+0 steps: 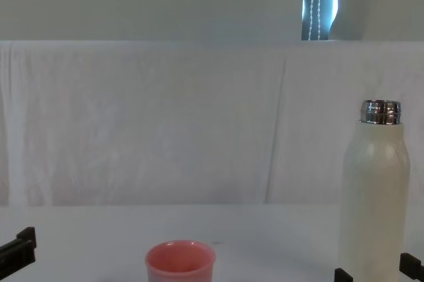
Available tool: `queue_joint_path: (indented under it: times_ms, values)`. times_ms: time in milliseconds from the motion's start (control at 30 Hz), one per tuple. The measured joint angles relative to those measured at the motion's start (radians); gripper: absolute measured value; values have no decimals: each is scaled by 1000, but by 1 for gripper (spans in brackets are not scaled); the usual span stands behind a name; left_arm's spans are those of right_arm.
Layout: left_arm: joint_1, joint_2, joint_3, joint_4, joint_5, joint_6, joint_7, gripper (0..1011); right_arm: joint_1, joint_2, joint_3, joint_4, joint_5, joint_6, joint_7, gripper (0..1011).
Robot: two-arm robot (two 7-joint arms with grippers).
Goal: Grasp the thermos with one hand and pour water into the cup lid.
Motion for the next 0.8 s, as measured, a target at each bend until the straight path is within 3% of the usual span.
queue_joint_path:
  times_ms: [800]
  values:
    - [0, 0, 0, 0, 0, 0, 0, 1001, 0, 0, 0, 0, 0, 0, 0, 1002]
